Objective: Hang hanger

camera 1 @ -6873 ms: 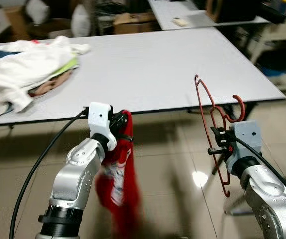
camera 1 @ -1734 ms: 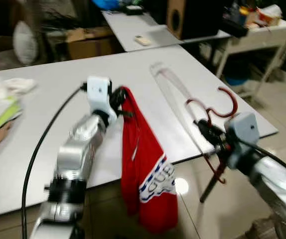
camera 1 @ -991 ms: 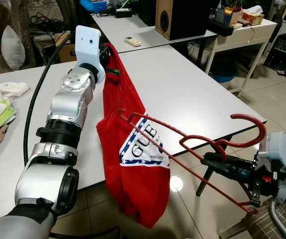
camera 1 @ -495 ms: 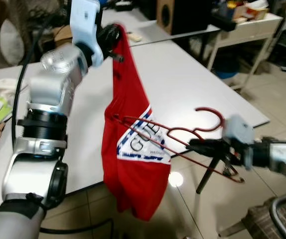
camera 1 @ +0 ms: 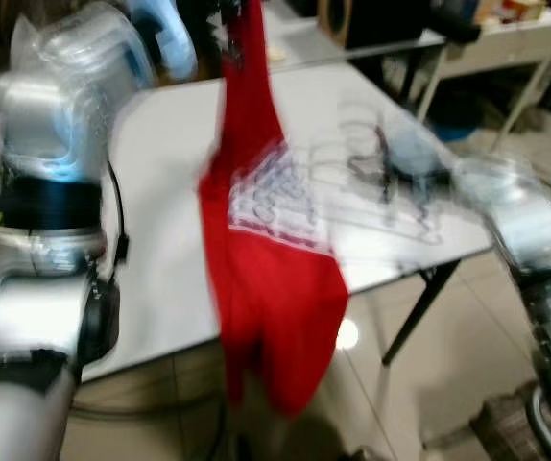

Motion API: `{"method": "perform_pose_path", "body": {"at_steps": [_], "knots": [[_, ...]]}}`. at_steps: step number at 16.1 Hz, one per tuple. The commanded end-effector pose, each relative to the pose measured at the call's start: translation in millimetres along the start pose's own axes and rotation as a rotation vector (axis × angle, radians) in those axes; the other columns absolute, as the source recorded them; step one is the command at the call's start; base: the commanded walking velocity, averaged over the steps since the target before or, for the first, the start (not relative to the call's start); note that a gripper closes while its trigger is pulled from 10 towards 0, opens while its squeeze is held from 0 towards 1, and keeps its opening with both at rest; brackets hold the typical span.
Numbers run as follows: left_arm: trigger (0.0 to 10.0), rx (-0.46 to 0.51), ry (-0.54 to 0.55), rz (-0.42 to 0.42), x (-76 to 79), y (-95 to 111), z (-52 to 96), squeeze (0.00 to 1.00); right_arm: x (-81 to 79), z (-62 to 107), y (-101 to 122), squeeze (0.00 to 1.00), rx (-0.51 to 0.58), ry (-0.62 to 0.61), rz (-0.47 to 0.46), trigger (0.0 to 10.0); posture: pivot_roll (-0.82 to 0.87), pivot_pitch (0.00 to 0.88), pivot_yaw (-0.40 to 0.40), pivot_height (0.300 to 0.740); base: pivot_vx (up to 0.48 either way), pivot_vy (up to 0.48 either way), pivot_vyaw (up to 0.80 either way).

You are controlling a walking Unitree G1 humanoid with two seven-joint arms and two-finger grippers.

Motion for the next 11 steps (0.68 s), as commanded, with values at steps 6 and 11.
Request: {"method": "perform_pose_path", "body": {"at_steps": [6, 11], "knots": [[10.0, 0.119, -0.015, -0.02, 3.8, 40.9, 8.5, 0.0, 59.0, 8.5, 81.1, 0.0, 0.274, -0.215, 0.001, 10.0, 0.01, 0.0, 0.017, 0.74, 0.0, 0.0, 0.0], [10.0, -0.173, 0.056, 0.003, 32.9, -78.3, -1.7, 0.0, -32.8, -2.5, -51.1, 0.0, -0.021, 0.15, -0.013, 10.0, -0.02, 0.0, 0.032, 0.74, 0.0, 0.0, 0.0]]}}
Point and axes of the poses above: a point about 5 cm out from each wrist's last joint towards the gripper, its own z axis pointing back from the gripper into the wrist, its own y axis along the axis of the wrist's last joint, x = y × z, the point moved 4 cm from there along -z, pointing out of the wrist towards the gripper, and after that the axes turned 2 degrees about -z, right-handed, at the moved point
